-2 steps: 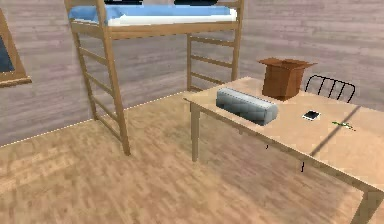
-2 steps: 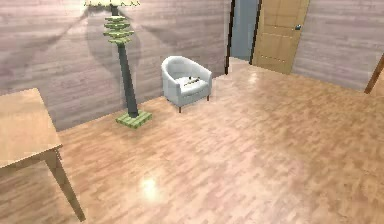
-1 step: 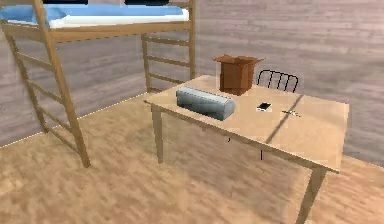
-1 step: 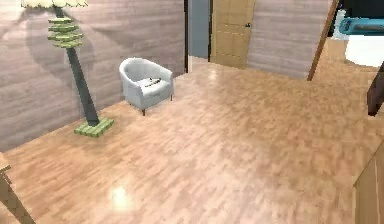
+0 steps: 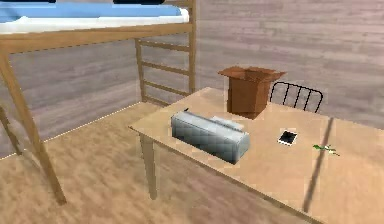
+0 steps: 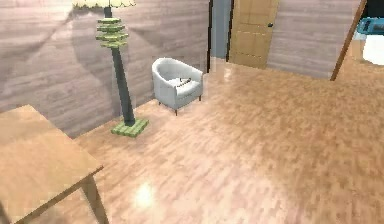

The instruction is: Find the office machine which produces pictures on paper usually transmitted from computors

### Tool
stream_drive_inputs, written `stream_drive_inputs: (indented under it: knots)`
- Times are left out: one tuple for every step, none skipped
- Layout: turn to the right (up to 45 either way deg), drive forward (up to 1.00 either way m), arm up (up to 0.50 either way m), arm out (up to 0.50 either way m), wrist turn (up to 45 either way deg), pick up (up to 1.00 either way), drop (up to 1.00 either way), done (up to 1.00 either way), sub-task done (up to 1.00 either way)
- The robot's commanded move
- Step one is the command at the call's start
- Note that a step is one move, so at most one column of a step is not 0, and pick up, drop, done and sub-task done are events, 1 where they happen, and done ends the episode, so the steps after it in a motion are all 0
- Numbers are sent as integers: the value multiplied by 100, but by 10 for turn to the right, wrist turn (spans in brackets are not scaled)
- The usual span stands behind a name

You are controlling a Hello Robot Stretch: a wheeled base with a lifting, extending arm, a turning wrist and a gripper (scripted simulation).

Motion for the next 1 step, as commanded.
stream_drive_inputs:
  knots:
    - [0, 0, 0, 0, 0, 0, 0, 100, 0]
